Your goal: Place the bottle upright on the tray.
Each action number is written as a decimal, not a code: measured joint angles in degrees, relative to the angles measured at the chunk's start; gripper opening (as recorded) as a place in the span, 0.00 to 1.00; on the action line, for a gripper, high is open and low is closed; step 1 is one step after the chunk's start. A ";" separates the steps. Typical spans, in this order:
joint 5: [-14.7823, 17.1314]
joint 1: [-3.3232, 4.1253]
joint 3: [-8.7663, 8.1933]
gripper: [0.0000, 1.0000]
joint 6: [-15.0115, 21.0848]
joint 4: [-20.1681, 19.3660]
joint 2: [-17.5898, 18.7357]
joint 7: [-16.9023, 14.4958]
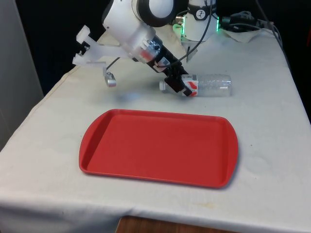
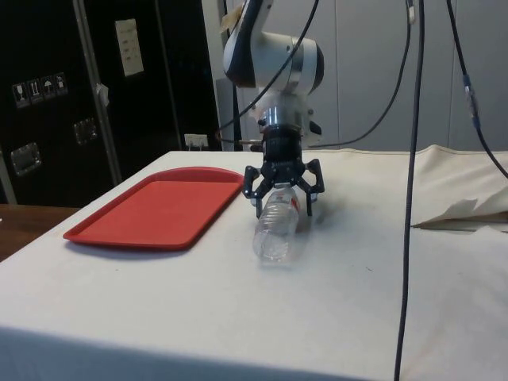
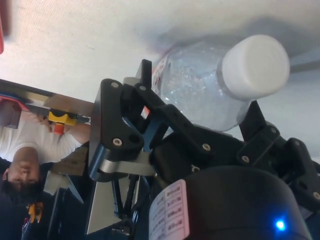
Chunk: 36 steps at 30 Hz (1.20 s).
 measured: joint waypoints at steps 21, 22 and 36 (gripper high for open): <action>2.06 0.00 0.00 1.00 0.06 -0.40 0.06 -0.06; 2.06 0.00 0.00 1.00 0.00 -0.46 0.06 -0.11; 2.06 0.17 0.00 0.86 0.00 -0.63 0.06 -0.11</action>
